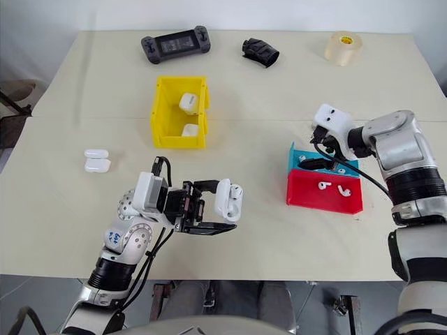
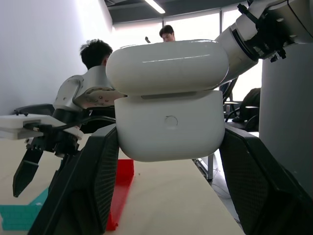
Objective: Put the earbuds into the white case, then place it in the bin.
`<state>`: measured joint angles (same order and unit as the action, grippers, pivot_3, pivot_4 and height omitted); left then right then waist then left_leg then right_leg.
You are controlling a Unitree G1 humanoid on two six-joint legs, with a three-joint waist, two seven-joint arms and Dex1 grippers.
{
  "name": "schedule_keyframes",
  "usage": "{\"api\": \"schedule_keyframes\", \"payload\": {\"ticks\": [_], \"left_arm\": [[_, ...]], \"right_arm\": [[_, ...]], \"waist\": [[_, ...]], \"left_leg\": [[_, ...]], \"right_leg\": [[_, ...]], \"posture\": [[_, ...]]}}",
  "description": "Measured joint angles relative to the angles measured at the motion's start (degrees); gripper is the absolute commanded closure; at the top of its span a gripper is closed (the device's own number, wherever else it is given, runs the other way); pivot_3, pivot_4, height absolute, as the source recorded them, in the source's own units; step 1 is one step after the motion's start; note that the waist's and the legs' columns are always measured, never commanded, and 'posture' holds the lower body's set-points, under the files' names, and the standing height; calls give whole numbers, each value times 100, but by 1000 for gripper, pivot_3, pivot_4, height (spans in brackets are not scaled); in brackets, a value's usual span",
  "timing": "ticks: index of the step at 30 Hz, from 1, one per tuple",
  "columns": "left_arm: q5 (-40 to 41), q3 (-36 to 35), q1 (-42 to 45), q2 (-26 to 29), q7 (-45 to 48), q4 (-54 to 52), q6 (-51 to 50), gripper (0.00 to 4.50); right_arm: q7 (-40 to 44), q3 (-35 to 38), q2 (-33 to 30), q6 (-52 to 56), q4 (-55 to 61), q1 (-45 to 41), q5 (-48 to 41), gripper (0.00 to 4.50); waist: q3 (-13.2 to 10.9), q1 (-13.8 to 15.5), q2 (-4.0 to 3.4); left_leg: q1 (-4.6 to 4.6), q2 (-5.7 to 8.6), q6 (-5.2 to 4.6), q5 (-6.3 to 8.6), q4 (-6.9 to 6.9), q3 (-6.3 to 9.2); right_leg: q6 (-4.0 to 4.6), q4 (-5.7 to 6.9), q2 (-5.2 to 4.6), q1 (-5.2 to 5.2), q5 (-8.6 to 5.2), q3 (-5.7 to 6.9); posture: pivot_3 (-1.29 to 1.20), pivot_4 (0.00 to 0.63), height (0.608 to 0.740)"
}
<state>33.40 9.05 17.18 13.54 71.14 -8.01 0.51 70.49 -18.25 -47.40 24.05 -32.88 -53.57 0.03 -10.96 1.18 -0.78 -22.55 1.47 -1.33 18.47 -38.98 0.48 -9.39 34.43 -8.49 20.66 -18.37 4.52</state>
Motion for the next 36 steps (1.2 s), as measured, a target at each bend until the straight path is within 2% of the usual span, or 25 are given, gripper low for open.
{"api": "schedule_keyframes", "payload": {"ticks": [7,14,30,33,36], "left_arm": [[0,2,9,4,-57,-20,-7,1754],[1,-7,64,37,-110,-20,-15,1754],[3,-30,111,78,-168,-20,-21,1754],[3,-61,115,80,-176,-20,-21,1754],[3,-85,115,89,-190,-20,-21,1754]], "right_arm": [[88,-1,166,-476,-593,-222,342,16],[211,0,276,-886,-817,-319,526,2183],[477,3,364,-1360,-1069,-433,780,2183],[493,8,422,-1413,-1077,-440,790,2711],[507,16,482,-1440,-1082,-440,791,3731]], "waist": [[0,-4,0],[0,-13,0],[0,-28,0],[0,-47,0],[0,-63,0]], "left_leg": [[0,0,0,0,-1,-1],[2,0,1,-1,-1,-1],[4,-1,2,-1,-1,-1],[6,-2,2,-1,-1,-1],[9,-2,2,-1,-1,-1]], "right_leg": [[0,1,0,1,0,0],[0,4,1,1,0,-1],[0,6,1,0,0,-1],[0,9,1,0,0,-1],[0,11,1,-1,0,-1]], "posture": [[0,150,740],[0,150,740],[0,150,740],[0,150,740],[0,150,740]]}}
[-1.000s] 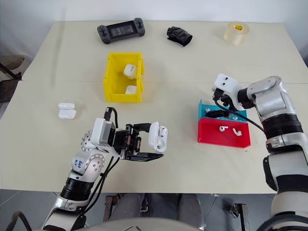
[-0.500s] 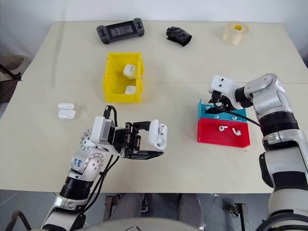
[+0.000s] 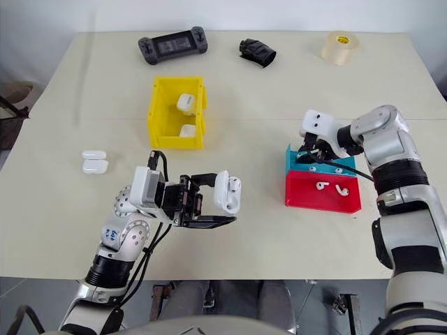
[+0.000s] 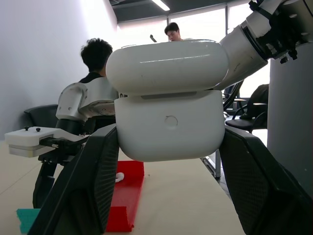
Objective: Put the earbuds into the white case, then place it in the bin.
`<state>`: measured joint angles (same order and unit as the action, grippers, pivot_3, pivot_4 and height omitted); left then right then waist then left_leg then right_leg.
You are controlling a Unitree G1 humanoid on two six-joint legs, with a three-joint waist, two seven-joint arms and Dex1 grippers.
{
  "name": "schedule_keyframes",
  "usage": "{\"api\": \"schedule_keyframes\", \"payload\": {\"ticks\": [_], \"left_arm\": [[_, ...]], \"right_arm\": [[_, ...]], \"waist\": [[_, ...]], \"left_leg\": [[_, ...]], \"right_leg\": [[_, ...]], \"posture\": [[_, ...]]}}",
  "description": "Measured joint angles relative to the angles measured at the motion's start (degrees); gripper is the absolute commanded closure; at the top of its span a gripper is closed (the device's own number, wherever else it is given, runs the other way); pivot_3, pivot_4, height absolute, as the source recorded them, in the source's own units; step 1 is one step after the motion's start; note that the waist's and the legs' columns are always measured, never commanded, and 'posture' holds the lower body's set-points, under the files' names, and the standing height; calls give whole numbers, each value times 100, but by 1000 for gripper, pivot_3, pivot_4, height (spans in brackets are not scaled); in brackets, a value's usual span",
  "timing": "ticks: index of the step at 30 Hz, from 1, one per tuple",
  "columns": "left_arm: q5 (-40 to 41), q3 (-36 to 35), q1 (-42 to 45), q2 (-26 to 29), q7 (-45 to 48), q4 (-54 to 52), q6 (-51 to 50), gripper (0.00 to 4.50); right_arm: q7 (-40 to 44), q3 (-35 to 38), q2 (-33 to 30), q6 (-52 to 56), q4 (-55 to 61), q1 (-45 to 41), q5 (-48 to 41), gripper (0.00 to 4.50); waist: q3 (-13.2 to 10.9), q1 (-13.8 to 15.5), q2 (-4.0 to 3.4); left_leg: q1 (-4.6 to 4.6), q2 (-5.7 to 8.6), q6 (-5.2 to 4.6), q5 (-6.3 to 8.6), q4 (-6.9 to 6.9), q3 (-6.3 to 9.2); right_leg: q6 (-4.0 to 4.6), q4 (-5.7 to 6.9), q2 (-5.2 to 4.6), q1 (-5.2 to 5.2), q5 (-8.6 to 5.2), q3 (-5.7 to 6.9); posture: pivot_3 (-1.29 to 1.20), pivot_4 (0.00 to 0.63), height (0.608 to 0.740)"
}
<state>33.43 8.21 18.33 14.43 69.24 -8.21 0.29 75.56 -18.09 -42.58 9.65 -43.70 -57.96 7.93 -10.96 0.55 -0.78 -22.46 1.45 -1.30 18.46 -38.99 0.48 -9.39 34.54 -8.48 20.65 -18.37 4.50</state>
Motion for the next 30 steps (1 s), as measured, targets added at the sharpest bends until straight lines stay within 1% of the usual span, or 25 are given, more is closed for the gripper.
{"api": "schedule_keyframes", "payload": {"ticks": [1,14,19,21,24,25,27,29,30], "left_arm": [[0,-3,0,1,-13,-1,0,1754],[0,-31,0,18,-40,-1,0,1754],[0,-31,0,16,-32,-1,0,1754],[3,-33,5,4,-37,1,-2,1754],[15,-49,28,-11,-64,3,-21,1754],[21,-45,65,-34,-87,9,-44,1754],[51,-108,91,-35,-105,17,-63,1754],[92,-145,124,-55,-124,23,-100,1754],[109,-165,140,-64,-137,36,-110,1754]], "right_arm": [[1,6,11,-26,-1,-1,1,3988],[-5,79,44,9,-59,-7,-8,3988],[13,393,30,355,70,-3,-238,3988],[139,686,-4,655,370,44,-570,3988],[410,1354,-167,1311,1290,301,-1375,3988],[453,1704,-300,1659,1830,578,-1757,3988],[467,2174,-375,2220,2642,1058,-2346,3988],[279,2641,-340,2854,3520,1632,-2972,3988],[67,2897,-219,3169,3945,1885,-3315,3988]], "waist": [[0,-5,0],[0,-55,0],[0,-59,0],[-1,-57,-1],[-1,-29,-1],[-1,13,-1],[-1,66,0],[-1,84,0],[-2,84,0]], "left_leg": [[1,0,0,0,-1,0],[2,0,1,-1,-1,2],[1,-1,1,-1,0,2],[-1,-1,1,0,1,1],[-3,0,1,0,0,10],[-5,1,1,0,0,15],[-4,0,4,2,-3,18],[-5,-1,4,2,-4,19],[-5,0,5,2,-4,15]], "right_leg": [[0,1,0,-1,0,0],[0,6,0,0,0,0],[0,7,0,2,0,-2],[0,7,-1,4,0,-2],[0,6,-1,1,0,3],[0,5,-1,1,0,5],[0,2,-1,-3,0,10],[0,5,-1,-3,0,9],[0,5,-2,-2,0,7]], "posture": [[0,150,740],[0,150,740],[0,150,740],[0,150,740],[0,150,740],[0,150,740],[0,150,740],[0,150,740],[0,150,740]]}}
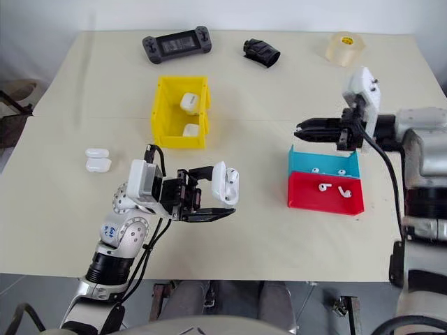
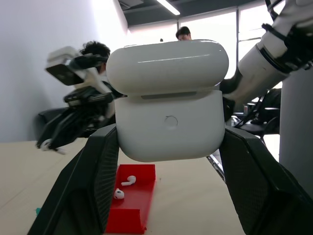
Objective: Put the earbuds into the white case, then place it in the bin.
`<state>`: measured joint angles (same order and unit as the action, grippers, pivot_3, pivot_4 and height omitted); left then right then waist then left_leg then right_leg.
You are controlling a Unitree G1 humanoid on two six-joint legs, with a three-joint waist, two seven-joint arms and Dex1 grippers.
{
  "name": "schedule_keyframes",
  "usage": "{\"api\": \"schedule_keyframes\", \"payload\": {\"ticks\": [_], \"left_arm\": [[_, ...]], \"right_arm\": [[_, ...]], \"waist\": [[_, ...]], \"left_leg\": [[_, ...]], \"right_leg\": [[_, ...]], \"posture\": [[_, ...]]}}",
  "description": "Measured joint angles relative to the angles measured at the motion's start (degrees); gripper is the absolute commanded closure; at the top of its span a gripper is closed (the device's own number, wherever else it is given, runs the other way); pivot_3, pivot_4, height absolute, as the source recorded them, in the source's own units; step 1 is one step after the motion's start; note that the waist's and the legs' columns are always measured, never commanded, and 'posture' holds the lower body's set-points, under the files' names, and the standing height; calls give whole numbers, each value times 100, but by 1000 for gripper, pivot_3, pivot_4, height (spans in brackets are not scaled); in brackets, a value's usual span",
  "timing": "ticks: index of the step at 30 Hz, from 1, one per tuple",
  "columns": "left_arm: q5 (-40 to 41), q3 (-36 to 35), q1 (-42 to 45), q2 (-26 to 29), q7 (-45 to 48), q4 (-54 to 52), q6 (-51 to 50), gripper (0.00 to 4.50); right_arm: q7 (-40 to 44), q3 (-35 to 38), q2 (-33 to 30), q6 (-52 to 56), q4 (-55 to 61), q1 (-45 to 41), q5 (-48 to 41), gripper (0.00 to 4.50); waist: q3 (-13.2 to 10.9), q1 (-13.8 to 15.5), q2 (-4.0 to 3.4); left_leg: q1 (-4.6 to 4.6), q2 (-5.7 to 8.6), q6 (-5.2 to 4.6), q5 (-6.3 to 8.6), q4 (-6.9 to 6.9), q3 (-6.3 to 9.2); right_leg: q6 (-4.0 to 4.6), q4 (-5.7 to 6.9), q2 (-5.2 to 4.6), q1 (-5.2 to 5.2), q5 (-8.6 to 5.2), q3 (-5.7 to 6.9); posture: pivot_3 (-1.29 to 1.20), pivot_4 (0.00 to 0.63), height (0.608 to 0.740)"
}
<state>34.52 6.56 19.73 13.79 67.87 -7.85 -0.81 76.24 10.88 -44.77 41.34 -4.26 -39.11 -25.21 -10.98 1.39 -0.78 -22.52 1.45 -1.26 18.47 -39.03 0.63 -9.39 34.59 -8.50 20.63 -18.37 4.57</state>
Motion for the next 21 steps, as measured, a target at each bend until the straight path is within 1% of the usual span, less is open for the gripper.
{"api": "schedule_keyframes", "payload": {"ticks": [2,6,8,10,13,16,21], "left_arm": [[10,-36,96,-56,-31,84,-29,1754],[21,-83,295,-171,-77,216,-60,1754],[21,-121,341,-179,-76,311,-64,1754],[21,-118,404,-225,-75,426,-90,1754],[26,-133,452,-272,-76,456,-103,1754],[30,-177,509,-351,-78,575,-103,1754],[30,-266,663,-438,-127,789,-104,1754]], "right_arm": [[-646,786,646,490,920,447,-880,3988],[-1721,1409,1285,1061,2257,1087,-2135,3988],[-2343,1601,1911,1049,2911,1445,-2718,3988],[-3029,1596,2335,1021,3341,1654,-3243,3988],[-3783,1576,2626,834,3860,1793,-3771,3988],[-4336,1398,2792,595,4183,2018,-4175,3988],[-4789,883,2991,216,4525,2518,-4353,3988]], "waist": [[0,7,0],[0,4,0],[1,4,1],[0,-3,-1],[0,-7,-1],[0,-5,-1],[0,-7,-1]], "left_leg": [[2,-3,2,-1,-2,5],[6,-1,4,-2,-1,3],[8,-1,4,-2,2,5],[7,6,4,-2,3,-6],[11,3,4,-2,2,-4],[13,4,3,-2,3,-4],[12,20,2,-2,4,-6]], "right_leg": [[1,7,1,-2,0,2],[1,10,2,-3,0,-2],[1,17,4,-1,0,-2],[1,19,0,5,0,-14],[1,23,3,5,0,-15],[1,27,4,4,0,-16],[1,28,4,6,0,-19]], "posture": [[0,150,740],[0,150,740],[0,150,740],[0,150,740],[0,150,740],[0,150,740],[0,150,740]]}}
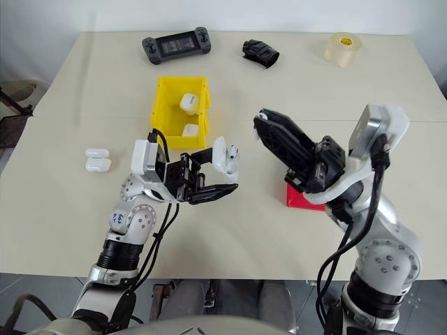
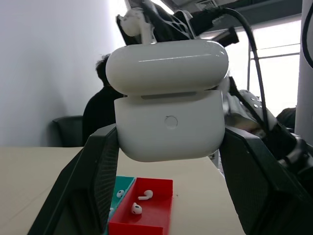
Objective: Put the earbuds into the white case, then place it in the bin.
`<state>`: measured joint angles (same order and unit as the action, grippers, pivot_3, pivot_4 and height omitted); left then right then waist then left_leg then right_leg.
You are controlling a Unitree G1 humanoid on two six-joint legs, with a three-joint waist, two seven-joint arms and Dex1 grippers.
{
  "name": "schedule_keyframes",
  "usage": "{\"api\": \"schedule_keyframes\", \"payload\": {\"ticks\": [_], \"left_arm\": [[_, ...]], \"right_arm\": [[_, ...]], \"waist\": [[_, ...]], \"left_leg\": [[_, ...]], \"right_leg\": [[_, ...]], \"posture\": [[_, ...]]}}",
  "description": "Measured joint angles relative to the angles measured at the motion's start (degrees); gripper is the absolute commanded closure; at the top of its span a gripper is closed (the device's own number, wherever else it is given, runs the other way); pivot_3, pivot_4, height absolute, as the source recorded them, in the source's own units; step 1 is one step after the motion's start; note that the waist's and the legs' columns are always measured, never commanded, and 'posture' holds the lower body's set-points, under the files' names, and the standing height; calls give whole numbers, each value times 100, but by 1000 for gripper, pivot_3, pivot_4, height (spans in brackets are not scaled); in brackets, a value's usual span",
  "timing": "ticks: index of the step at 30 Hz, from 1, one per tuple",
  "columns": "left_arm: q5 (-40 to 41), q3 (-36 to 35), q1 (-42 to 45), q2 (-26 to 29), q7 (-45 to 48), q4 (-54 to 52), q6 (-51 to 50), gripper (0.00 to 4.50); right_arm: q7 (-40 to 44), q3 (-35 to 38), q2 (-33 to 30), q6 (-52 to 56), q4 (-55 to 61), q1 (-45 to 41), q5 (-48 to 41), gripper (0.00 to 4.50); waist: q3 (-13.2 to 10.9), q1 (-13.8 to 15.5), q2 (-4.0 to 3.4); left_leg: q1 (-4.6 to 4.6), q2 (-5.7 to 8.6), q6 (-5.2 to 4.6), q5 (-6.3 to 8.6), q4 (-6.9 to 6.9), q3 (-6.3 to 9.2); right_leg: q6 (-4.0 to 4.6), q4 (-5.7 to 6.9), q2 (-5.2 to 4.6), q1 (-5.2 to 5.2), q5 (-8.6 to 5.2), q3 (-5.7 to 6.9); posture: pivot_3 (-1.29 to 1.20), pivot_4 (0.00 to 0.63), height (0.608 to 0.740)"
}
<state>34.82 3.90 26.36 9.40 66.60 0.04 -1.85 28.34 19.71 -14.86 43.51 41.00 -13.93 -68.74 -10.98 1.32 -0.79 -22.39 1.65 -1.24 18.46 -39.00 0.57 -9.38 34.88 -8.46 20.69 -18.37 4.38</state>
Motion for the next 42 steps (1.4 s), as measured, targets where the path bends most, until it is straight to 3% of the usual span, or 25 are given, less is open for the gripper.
{"api": "schedule_keyframes", "payload": {"ticks": [7,16,39,42], "left_arm": [[0,-60,45,-30,-18,75,-18,1754],[0,-59,154,-25,0,82,-125,1754],[-8,-56,218,-107,-18,116,-239,1754],[-12,-80,220,-102,-19,119,-236,1754]], "right_arm": [[128,-720,-52,-618,138,538,494,3988],[193,-1443,81,-1317,90,591,1110,3988],[320,-1595,-270,-1832,24,1112,1153,3988],[294,-1562,-391,-1786,-3,1097,1020,2987]], "waist": [[0,-9,0],[0,-6,0],[0,-5,1],[0,-3,1]], "left_leg": [[1,12,-1,0,2,1],[1,13,0,0,1,4],[1,12,-1,0,2,4],[1,11,-1,0,2,4]], "right_leg": [[1,2,2,3,0,-2],[1,2,2,2,-1,-1],[1,-2,1,1,0,-1],[1,-3,1,-1,0,-1]], "posture": [[0,150,740],[0,150,740],[0,150,740],[0,150,740]]}}
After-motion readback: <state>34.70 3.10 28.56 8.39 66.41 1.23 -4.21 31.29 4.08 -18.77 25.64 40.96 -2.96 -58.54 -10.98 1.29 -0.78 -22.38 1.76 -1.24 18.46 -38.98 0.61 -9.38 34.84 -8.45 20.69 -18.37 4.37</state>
